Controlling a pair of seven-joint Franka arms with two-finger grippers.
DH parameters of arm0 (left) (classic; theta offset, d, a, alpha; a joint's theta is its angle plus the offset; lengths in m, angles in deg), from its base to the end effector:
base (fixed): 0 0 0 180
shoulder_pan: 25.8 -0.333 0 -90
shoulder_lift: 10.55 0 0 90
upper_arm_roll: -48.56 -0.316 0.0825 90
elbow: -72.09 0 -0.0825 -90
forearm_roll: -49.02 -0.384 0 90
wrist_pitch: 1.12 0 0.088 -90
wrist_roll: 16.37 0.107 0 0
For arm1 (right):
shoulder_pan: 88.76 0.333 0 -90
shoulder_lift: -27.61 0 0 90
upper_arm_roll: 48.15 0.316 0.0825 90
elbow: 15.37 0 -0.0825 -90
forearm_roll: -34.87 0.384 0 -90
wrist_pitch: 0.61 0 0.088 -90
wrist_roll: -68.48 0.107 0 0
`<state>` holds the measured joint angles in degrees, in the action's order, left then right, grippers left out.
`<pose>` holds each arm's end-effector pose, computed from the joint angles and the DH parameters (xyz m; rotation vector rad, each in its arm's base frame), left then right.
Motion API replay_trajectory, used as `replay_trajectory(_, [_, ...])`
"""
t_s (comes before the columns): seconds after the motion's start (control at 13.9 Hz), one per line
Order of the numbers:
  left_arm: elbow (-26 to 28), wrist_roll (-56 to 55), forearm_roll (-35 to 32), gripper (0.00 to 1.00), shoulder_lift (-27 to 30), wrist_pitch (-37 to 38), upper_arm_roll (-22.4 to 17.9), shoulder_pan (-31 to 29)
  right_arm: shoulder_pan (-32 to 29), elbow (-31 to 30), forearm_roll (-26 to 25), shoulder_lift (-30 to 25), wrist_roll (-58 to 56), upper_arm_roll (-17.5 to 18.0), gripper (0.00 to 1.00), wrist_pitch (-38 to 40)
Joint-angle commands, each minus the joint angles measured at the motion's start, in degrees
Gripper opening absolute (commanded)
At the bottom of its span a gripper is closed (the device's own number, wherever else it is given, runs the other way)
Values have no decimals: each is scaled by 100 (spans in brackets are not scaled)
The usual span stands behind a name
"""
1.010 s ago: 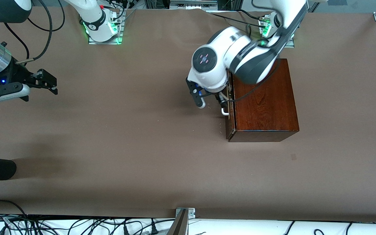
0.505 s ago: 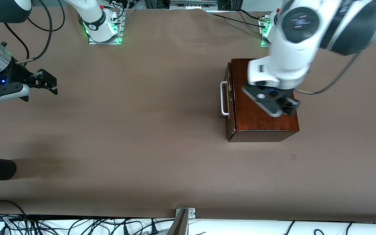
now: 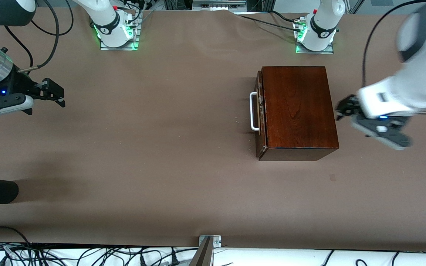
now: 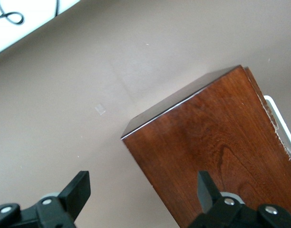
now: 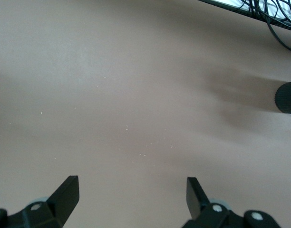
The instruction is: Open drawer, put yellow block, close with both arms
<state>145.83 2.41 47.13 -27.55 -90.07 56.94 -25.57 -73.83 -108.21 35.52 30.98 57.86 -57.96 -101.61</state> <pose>0.6356 -0.0779 0.5805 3.0423 -0.7319 -0.0426 0.5853 0.0562 0.5853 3.1066 0.4279 0.1325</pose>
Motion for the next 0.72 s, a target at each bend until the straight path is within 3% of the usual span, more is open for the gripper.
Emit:
replay_trajectory(0.0, [631, -337, 531, 100, 626, -401, -494, 57, -16, 56, 84, 14, -2, -12, 100, 2])
replay_trajectory(0.36, [1862, -1586, 470, 100, 1470, -683, -864, 126, -17, 56, 84, 14, -2, -12, 100, 2])
replay_trajectory(0.5, [2065, -1745, 392, 100, 1550, -859, -1206, 459, -25, 56, 84, 14, -2, -12, 100, 2])
replay_trajectory(0.65, [2118, -1728, 164, 100, 1559, -878, -1260, 575, -25, 56, 84, 14, -2, -12, 100, 2])
